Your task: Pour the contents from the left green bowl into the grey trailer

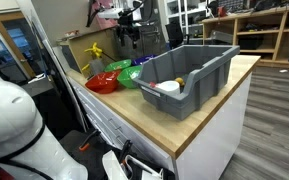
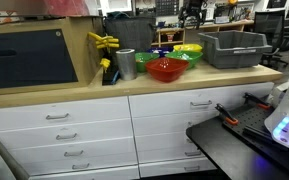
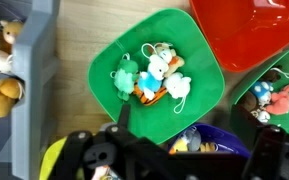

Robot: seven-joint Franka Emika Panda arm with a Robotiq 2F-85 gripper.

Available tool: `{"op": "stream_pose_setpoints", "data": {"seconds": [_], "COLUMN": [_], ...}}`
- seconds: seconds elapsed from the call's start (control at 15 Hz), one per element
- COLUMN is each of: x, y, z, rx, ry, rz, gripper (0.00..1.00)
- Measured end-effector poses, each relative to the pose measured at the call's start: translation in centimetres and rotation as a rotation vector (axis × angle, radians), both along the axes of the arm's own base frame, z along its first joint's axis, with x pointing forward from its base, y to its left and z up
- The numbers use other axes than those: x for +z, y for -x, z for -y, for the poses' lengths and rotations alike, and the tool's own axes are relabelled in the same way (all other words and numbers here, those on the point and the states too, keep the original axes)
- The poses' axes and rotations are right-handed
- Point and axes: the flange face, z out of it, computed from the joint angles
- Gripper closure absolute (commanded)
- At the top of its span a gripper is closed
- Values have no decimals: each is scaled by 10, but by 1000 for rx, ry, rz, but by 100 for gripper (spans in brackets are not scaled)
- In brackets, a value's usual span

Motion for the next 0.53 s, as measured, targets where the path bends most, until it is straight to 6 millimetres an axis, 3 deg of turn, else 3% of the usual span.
{"op": "stream_pose_setpoints", "data": {"seconds": [0.53], "x": [-37], "y": [-57], "z": [-34], "rx": [-16], "ry": [-2], "rz": [4], "gripper": [0]}}
